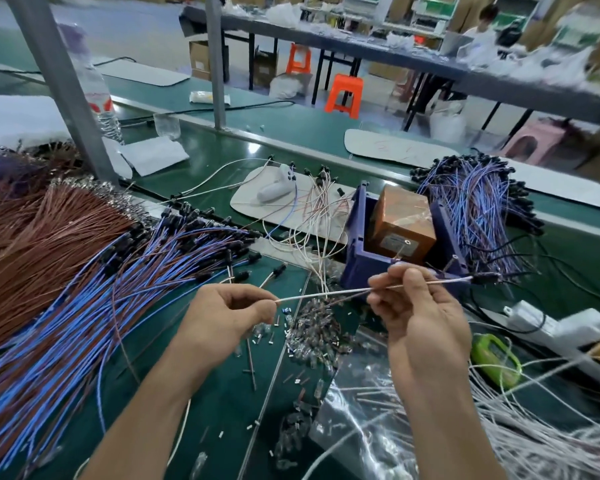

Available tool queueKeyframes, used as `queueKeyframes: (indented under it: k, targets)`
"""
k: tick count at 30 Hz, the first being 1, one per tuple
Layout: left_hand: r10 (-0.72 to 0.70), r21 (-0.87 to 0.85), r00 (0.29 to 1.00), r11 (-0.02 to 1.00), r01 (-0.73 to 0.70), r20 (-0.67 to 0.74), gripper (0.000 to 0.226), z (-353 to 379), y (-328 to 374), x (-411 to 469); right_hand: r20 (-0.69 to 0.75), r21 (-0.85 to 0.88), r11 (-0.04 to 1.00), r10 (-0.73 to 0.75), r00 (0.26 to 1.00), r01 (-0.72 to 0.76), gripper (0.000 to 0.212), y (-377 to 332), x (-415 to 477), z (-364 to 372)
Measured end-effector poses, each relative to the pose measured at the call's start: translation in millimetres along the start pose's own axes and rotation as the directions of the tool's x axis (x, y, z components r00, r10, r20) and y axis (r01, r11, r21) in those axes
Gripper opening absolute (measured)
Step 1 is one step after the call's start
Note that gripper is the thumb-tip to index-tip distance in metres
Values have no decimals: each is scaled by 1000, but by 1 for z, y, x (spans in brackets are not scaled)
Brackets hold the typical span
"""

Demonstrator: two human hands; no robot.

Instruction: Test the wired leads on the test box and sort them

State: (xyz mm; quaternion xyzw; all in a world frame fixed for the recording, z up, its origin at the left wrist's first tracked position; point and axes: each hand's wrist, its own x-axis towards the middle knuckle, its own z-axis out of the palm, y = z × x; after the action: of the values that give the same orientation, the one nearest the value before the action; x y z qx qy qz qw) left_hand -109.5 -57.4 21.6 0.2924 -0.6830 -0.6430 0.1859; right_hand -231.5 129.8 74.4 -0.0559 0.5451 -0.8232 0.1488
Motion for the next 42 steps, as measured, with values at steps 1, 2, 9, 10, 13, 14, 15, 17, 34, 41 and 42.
queueKeyframes:
  k: [1, 2, 9, 10, 13, 14, 15, 17, 34, 41, 42]
  targets:
    - [0, 4, 1000, 1000, 0, -3, 21, 1, 0, 1, -25, 25, 1000, 9, 1000, -8, 38, -1, 0, -6]
    - [-1, 6, 1000, 1000, 1, -6, 22, 1, 0, 1, -56, 51, 999, 13, 998, -10, 40, -3, 1, -12]
    - [-28, 24, 999, 999, 27, 23, 18, -21, -4, 5, -229, 83, 996, -4, 973, 24, 25, -17, 8, -54]
    - [-30, 30, 1000, 999, 30, 2, 17, -25, -6, 7, -251, 90, 996, -4, 968, 27, 24, -18, 9, -58]
    - [-75, -180, 991, 982, 54, -112, 22, -32, -11, 11, -283, 104, 994, 0, 959, 30, 24, -15, 11, -66]
    - [-120, -330, 985, 941, 74, -121, 24, -32, -12, 12, -285, 104, 994, 4, 959, 26, 24, -13, 11, -69]
    - [-166, -473, 981, 875, 100, -100, 24, -30, -12, 13, -286, 94, 995, 9, 958, 19, 24, -9, 12, -72]
    - [-218, -656, 976, 740, 147, -28, 21, -25, -12, 14, -287, 50, 999, 14, 958, 0, 25, -3, 11, -75]
    - [-304, -729, 950, 634, 258, 72, 23, 20, 2, 23, -245, -240, 940, 183, 952, -243, 24, 13, 2, -89]
    - [-323, -586, 946, 763, 273, 20, 27, 32, -6, 21, -191, -134, 952, 249, 950, -276, 24, 13, -5, -87]
    - [-326, -568, 945, 775, 277, 17, 29, 34, -6, 21, -192, -117, 953, 253, 948, -278, 24, 13, -6, -86]
